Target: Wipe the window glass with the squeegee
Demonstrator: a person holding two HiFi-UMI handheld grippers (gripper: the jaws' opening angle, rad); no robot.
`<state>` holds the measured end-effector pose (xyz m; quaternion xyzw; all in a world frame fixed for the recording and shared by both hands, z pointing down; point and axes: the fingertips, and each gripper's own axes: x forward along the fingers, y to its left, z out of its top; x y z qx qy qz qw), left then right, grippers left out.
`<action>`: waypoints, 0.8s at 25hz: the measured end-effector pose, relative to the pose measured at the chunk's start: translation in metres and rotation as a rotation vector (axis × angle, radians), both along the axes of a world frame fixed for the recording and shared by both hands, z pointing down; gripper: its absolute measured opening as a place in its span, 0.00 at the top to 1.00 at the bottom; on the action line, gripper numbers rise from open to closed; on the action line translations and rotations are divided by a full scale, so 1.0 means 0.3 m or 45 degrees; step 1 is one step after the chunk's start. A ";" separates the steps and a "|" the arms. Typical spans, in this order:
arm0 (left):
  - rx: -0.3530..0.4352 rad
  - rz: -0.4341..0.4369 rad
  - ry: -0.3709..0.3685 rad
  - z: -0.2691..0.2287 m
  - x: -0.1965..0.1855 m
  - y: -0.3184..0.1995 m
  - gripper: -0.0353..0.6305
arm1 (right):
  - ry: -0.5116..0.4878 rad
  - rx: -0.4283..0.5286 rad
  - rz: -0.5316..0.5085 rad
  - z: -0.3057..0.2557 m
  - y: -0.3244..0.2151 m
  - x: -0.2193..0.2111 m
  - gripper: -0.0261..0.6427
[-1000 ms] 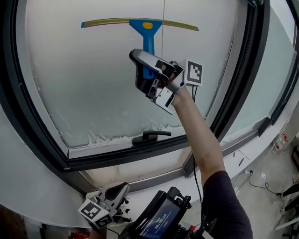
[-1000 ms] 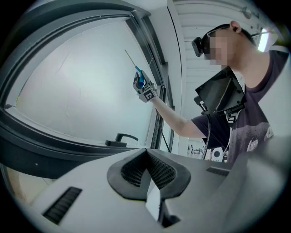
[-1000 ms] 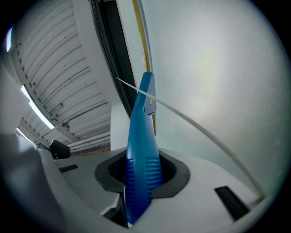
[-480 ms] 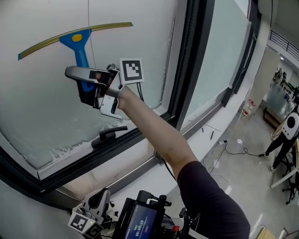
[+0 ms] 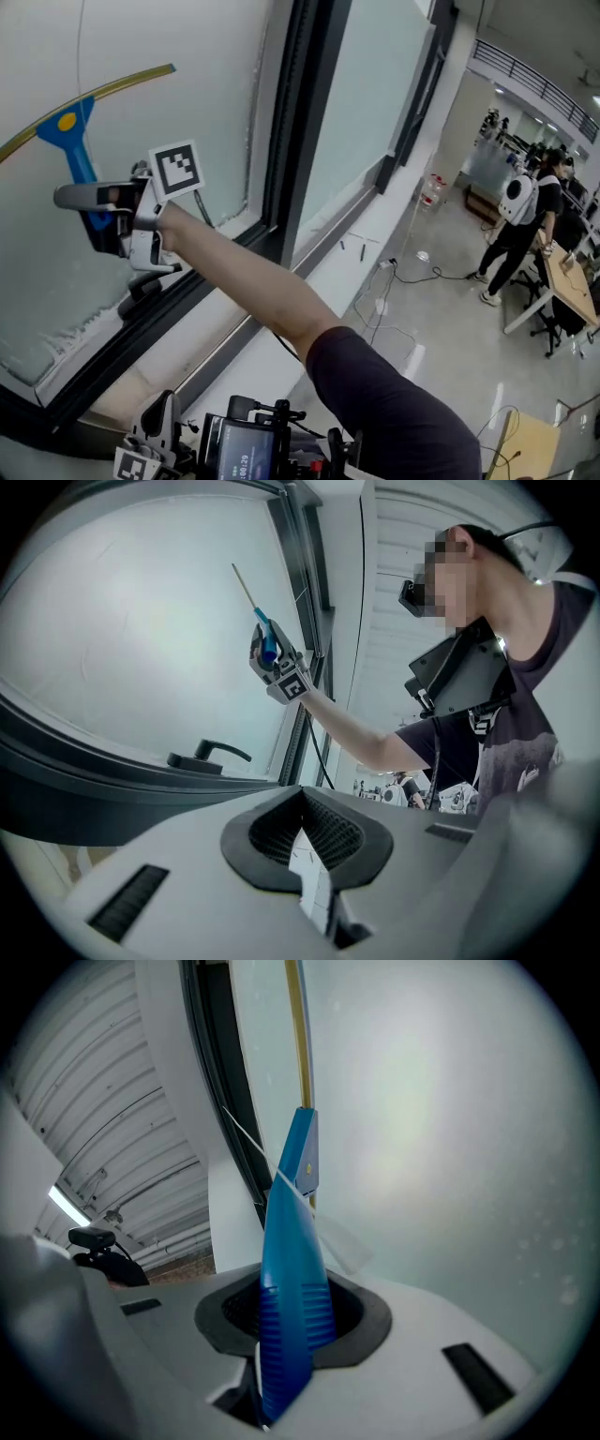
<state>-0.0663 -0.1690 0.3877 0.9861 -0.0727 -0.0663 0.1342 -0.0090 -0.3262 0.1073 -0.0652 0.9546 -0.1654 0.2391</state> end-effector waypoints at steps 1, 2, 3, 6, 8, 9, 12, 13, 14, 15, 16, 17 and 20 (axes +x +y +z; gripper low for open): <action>-0.004 0.011 0.000 0.000 0.007 0.005 0.94 | 0.004 0.005 0.000 0.037 0.005 -0.005 0.82; -0.005 0.023 0.001 0.004 0.014 0.009 0.94 | 0.010 -0.011 0.006 0.079 0.006 -0.016 0.82; -0.003 0.035 0.001 0.010 0.020 0.011 0.94 | 0.017 -0.045 0.022 0.112 0.006 -0.026 0.82; 0.009 0.072 0.003 0.036 0.036 0.015 0.94 | 0.055 -0.148 0.085 0.159 0.013 -0.026 0.82; 0.018 0.098 0.005 0.055 0.047 0.016 0.94 | 0.080 -0.184 0.115 0.202 0.015 -0.015 0.82; 0.022 0.111 0.005 0.065 0.052 0.017 0.94 | 0.089 -0.200 0.132 0.221 0.013 -0.011 0.82; 0.032 0.152 0.005 0.093 0.066 0.019 0.94 | 0.103 -0.254 0.173 0.250 0.012 -0.021 0.82; 0.035 0.166 0.005 0.103 0.070 0.020 0.94 | 0.103 -0.271 0.177 0.258 0.018 -0.025 0.82; 0.038 0.180 0.005 0.112 0.074 0.021 0.94 | 0.102 -0.287 0.177 0.268 0.023 -0.027 0.82; 0.040 0.193 0.004 0.121 0.079 0.022 0.94 | 0.100 -0.299 0.172 0.281 0.024 -0.028 0.82; 0.042 0.205 0.005 0.129 0.083 0.024 0.94 | 0.094 -0.306 0.152 0.295 0.021 -0.034 0.82; 0.044 0.216 0.005 0.136 0.088 0.025 0.94 | 0.082 -0.304 0.111 0.305 0.018 -0.048 0.82; 0.050 0.233 0.015 0.139 0.107 0.036 0.94 | 0.003 -0.296 -0.092 0.306 0.061 -0.126 0.82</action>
